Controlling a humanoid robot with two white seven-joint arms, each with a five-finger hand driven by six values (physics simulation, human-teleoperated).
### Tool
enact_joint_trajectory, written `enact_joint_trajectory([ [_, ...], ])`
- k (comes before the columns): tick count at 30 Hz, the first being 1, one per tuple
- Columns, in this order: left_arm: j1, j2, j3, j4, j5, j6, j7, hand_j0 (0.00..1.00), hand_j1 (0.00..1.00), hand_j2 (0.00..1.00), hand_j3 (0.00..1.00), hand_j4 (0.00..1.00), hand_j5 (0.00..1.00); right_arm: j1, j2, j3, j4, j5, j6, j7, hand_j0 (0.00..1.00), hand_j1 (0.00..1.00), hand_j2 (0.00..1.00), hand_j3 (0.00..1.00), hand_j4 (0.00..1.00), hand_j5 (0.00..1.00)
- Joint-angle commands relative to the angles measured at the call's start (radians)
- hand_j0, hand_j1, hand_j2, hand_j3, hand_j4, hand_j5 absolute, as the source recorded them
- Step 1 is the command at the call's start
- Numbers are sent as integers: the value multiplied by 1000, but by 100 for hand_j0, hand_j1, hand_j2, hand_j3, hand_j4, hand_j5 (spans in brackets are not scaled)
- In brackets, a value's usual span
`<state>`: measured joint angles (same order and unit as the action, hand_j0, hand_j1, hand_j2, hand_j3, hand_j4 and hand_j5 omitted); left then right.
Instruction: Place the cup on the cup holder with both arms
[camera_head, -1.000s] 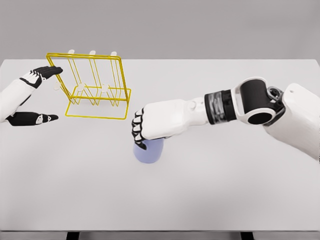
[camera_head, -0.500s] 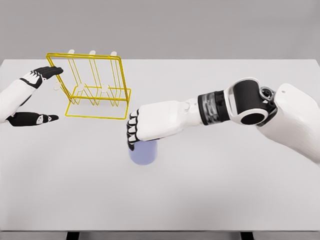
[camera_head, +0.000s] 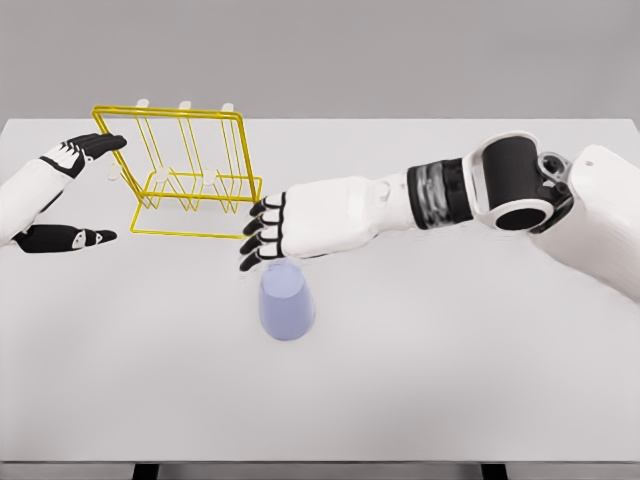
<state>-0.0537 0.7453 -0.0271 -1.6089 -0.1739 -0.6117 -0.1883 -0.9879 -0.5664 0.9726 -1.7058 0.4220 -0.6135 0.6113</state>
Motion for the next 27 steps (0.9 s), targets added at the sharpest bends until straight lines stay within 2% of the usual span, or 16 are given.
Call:
enact_joint_trajectory([
  [1, 0, 3, 3, 0, 2, 1, -2, 100, 100, 100, 100, 100, 100, 0, -44, -55, -5, -12, 3, 0, 100, 100, 100, 100, 100, 100],
  [4, -3, 5, 3, 0, -1, 1, -2, 100, 100, 100, 100, 100, 100, 9, -118, -147, -26, -78, 3, 0, 100, 100, 100, 100, 100, 100],
  [6, -8, 14, 3, 0, -1, 1, -3, 100, 100, 100, 100, 100, 100, 57, -262, -247, -28, -204, 3, 0, 100, 100, 100, 100, 100, 100],
  [7, -9, 14, 3, 1, -1, 1, -5, 100, 100, 100, 100, 100, 100, 101, -291, -307, -28, -216, 3, 0, 100, 100, 100, 100, 100, 100],
  [9, -12, 39, 1, 0, -3, 1, -5, 100, 100, 100, 100, 100, 100, 253, -313, -498, -29, -218, 3, 0, 100, 100, 100, 100, 100, 100],
  [10, -14, 77, -1, -2, -3, 1, -7, 100, 100, 100, 100, 100, 100, 299, -313, -574, -29, -216, 3, 0, 100, 100, 100, 100, 100, 100],
  [12, -38, 152, -11, -5, 8, 1, -45, 100, 100, 100, 100, 100, 100, 365, -309, -676, -31, -220, 3, 0, 100, 100, 100, 100, 100, 100],
  [14, -61, 203, -17, -45, 43, 1, -157, 100, 100, 100, 100, 100, 100, 425, -306, -704, -48, -239, 3, 0, 100, 100, 100, 100, 100, 100],
  [15, -69, 252, -45, -63, 88, 1, -209, 100, 100, 100, 100, 100, 100, 445, -300, -704, -48, -249, 3, 0, 100, 100, 100, 100, 100, 100],
  [17, -135, 305, -129, -82, 149, 1, -289, 100, 100, 100, 100, 100, 100, 465, -296, -712, -48, -255, 3, 0, 100, 100, 100, 100, 100, 100],
  [20, -301, 316, -309, -89, 195, 1, -306, 100, 100, 100, 100, 100, 100, 515, -259, -713, -48, -255, 3, 0, 100, 100, 100, 100, 100, 100],
  [22, -469, 339, -510, -91, 280, 1, -387, 100, 100, 100, 100, 100, 100, 572, -251, -719, -49, -253, 3, 0, 100, 100, 100, 100, 100, 100],
  [23, -515, 350, -563, -105, 306, 1, -423, 100, 100, 100, 100, 100, 100, 594, -250, -735, -49, -255, 3, 0, 100, 100, 100, 100, 100, 100],
  [25, -581, 373, -631, -146, 361, 1, -423, 100, 100, 100, 100, 100, 100, 663, -227, -795, -49, -253, 3, 0, 100, 100, 100, 100, 100, 100],
  [26, -615, 373, -659, -155, 375, 1, -423, 100, 100, 100, 100, 100, 100, 710, -190, -856, -49, -253, 3, 0, 100, 100, 100, 100, 100, 100],
  [27, -635, 373, -675, -160, 378, 1, -423, 100, 100, 100, 100, 100, 100, 770, -185, -905, -49, -253, 3, 0, 100, 100, 100, 100, 100, 100],
])
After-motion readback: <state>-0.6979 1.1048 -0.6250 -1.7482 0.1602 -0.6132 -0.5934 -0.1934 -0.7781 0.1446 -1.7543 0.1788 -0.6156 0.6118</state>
